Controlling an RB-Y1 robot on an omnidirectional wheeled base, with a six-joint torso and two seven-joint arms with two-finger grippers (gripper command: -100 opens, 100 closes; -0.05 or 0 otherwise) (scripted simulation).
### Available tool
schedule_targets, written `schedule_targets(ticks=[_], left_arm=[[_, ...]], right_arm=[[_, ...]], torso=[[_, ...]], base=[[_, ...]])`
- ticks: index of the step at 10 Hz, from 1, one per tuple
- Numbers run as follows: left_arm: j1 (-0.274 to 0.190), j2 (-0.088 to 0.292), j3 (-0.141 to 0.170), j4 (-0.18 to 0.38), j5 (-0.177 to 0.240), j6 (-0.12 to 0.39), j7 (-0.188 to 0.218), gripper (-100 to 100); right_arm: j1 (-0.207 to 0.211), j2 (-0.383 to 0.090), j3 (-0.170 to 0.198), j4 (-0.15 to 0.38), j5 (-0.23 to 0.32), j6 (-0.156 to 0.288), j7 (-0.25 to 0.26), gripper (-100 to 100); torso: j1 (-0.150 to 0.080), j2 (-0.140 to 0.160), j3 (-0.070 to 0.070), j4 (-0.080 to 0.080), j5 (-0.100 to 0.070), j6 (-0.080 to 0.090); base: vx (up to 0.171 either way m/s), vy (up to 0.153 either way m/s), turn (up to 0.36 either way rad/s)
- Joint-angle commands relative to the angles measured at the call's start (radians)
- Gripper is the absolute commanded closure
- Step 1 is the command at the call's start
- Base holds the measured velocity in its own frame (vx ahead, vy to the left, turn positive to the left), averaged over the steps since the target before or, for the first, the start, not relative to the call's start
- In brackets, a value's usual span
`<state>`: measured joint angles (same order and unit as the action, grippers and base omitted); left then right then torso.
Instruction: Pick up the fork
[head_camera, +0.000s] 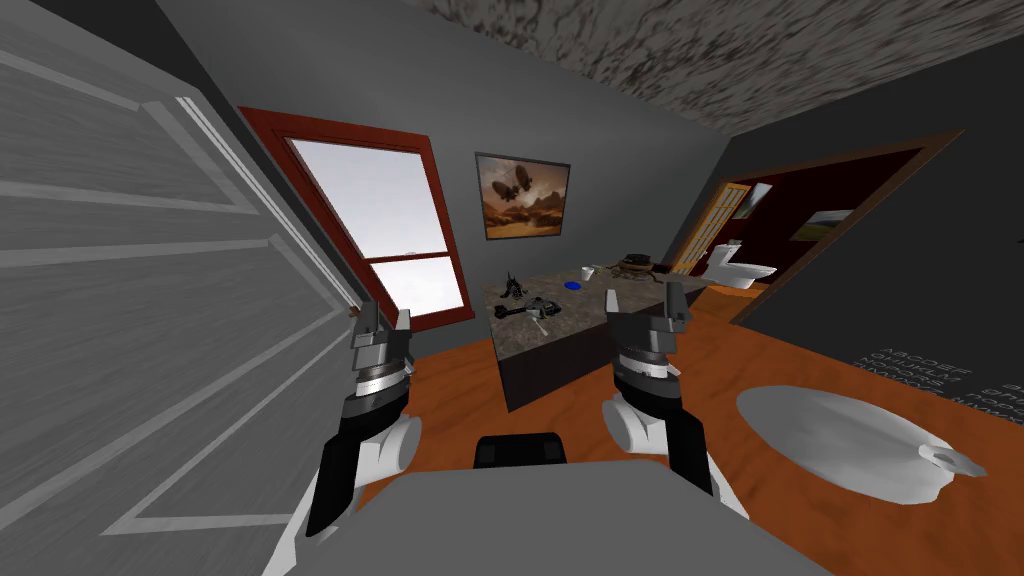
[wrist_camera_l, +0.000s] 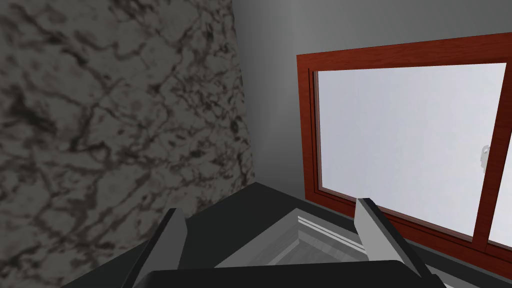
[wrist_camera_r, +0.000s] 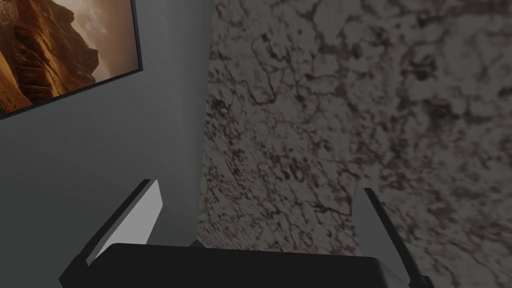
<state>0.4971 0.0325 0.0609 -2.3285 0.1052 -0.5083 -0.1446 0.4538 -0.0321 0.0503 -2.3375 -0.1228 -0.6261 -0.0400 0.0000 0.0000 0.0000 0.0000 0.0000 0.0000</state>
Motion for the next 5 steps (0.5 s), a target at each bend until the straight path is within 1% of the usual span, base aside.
schedule_targets(ticks=[1, 3, 5], left_arm=[[0.000, 0.000, 0.000, 0.000, 0.000, 0.000, 0.000, 0], [0.000, 0.000, 0.000, 0.000, 0.000, 0.000, 0.000, 0], [0.000, 0.000, 0.000, 0.000, 0.000, 0.000, 0.000, 0]], right_arm=[[0.014, -0.028, 0.006, 0.008, -0.001, 0.004, 0.000, -100], [0.043, -0.081, 0.021, 0.026, -0.004, 0.013, 0.001, -100], [0.086, -0.145, 0.043, 0.052, -0.008, 0.027, 0.003, -100]], torso=[[0.000, 0.000, 0.000, 0.000, 0.000, 0.000], [0.002, 0.000, 0.000, 0.000, 0.000, 0.000], [0.005, 0.000, 0.000, 0.000, 0.001, 0.000]], base=[[0.000, 0.017, 0.005], [-0.002, 0.058, 0.009], [-0.007, 0.090, 0.017]])
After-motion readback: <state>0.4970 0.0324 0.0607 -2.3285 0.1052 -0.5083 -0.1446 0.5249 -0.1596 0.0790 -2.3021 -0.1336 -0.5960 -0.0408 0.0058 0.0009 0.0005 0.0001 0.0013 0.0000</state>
